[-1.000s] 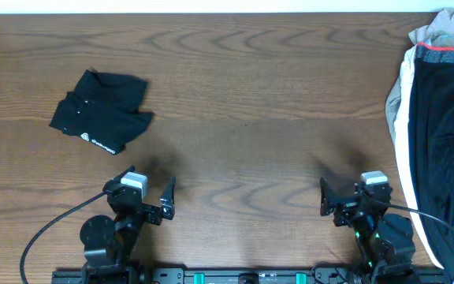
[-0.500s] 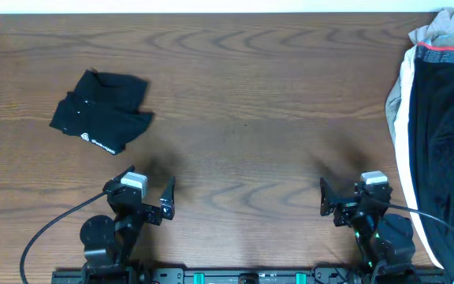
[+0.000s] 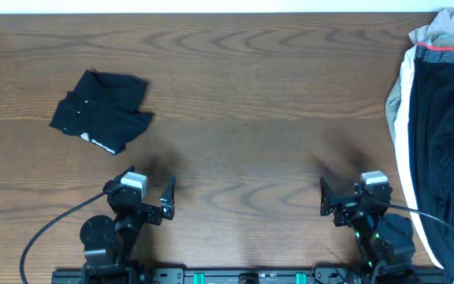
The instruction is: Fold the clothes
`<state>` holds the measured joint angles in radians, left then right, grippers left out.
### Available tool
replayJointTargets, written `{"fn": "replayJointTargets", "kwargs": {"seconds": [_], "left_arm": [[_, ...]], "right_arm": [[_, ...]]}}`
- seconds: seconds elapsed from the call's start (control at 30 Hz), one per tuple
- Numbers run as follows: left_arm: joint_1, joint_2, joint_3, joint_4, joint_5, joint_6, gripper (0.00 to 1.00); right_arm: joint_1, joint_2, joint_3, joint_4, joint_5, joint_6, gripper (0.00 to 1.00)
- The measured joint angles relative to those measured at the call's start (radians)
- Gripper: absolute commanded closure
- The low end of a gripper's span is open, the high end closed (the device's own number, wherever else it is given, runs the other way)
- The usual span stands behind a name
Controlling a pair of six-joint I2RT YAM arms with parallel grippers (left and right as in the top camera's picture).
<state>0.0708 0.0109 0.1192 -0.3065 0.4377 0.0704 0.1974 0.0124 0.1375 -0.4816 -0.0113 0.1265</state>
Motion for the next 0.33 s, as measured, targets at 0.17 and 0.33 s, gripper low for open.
{"fn": "replayJointTargets", "kwargs": {"seconds": [0.17, 0.33], "left_arm": [[0.000, 0.000, 0.000, 0.000, 0.000, 0.000, 0.02], [0.000, 0.000, 0.000, 0.000, 0.000, 0.000, 0.02]], "right_arm": [[0.000, 0.000, 0.000, 0.000, 0.000, 0.000, 0.01], [0.000, 0.000, 0.000, 0.000, 0.000, 0.000, 0.01]]}}
